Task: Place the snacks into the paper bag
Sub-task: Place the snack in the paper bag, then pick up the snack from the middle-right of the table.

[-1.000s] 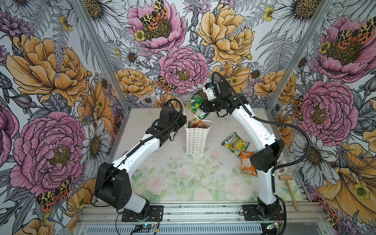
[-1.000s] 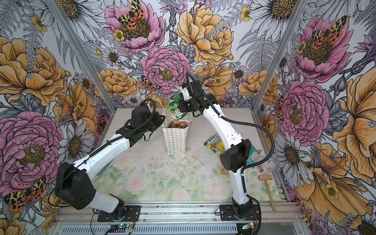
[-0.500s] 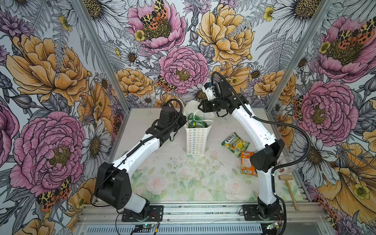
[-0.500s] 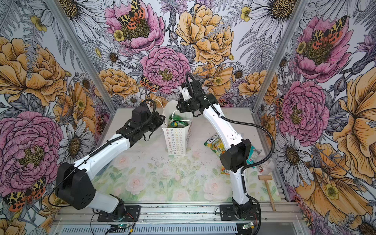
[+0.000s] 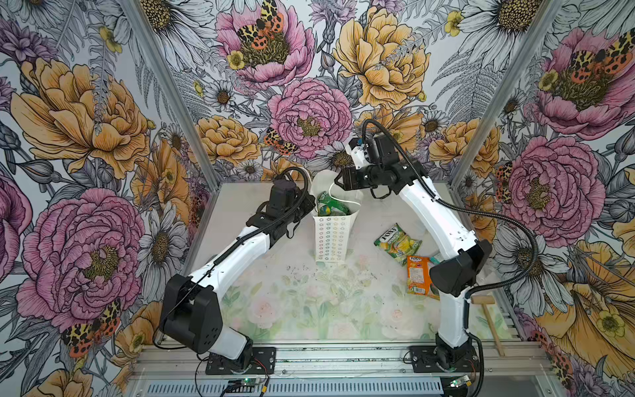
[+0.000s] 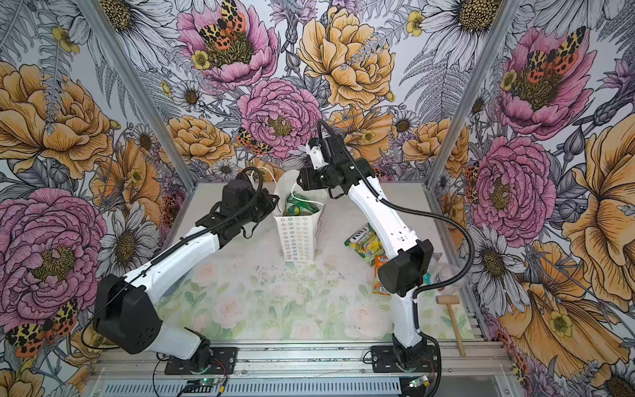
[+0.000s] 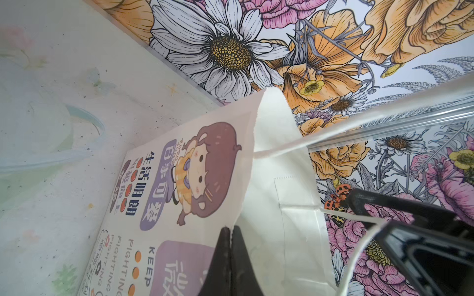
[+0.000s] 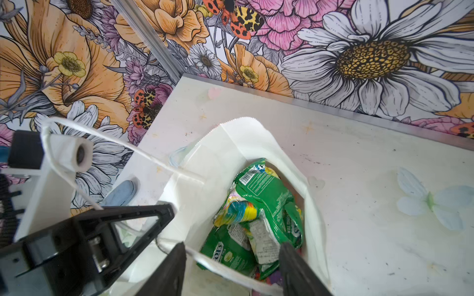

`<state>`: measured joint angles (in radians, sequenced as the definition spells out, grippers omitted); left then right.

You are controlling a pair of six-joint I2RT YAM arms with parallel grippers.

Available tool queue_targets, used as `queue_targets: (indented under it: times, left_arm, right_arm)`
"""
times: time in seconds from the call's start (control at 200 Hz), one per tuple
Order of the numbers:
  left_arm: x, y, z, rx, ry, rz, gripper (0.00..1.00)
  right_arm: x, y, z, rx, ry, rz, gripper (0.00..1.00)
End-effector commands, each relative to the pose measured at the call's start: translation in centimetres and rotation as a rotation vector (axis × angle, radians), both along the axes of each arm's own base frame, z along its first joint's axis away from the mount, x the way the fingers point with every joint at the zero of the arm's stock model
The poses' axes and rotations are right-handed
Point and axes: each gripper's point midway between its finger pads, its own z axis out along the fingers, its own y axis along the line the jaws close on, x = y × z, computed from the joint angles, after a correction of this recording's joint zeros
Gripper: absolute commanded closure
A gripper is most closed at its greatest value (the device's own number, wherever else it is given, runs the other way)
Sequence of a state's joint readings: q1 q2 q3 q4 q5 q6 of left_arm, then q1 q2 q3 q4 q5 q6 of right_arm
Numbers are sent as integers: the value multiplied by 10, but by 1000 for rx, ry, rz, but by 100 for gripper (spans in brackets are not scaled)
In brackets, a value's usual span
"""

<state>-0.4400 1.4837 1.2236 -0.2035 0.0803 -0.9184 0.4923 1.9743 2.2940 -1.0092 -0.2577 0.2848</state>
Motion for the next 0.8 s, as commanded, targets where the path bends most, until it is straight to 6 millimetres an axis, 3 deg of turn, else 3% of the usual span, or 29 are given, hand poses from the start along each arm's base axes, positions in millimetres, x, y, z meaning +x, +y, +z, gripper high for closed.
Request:
queue_targets:
  times: [0.0,0.155,0.195,0.315,0.435,0.621,0.796]
  left_arm:
    - [4,-3,12,-49,-37,-12,100]
    - [3,0,11,-41,-35,-5,100]
    - [3,1,10,-36,-34,-1,100]
    - [3,2,10,-30,-30,-1,100]
    - [4,2,11,-27,-32,-1,100]
    - [4,3,13,-25,-34,0,100]
    - [4,4,14,-24,-35,0,100]
  right_arm:
    - [-22,-14,44,22,-97,-11,32]
    - [-40,-44,49,-40,-136,-66,15]
    - [-44,-54,49,-62,-147,-84,1]
    - [-56,-87,46,-129,-169,-137,0]
    - [-66,-126,29,-180,-144,-195,0]
    - [-86,-176,-19,-323,-49,-219,0]
    - [-102,-213,-103,-606,134,-173,0]
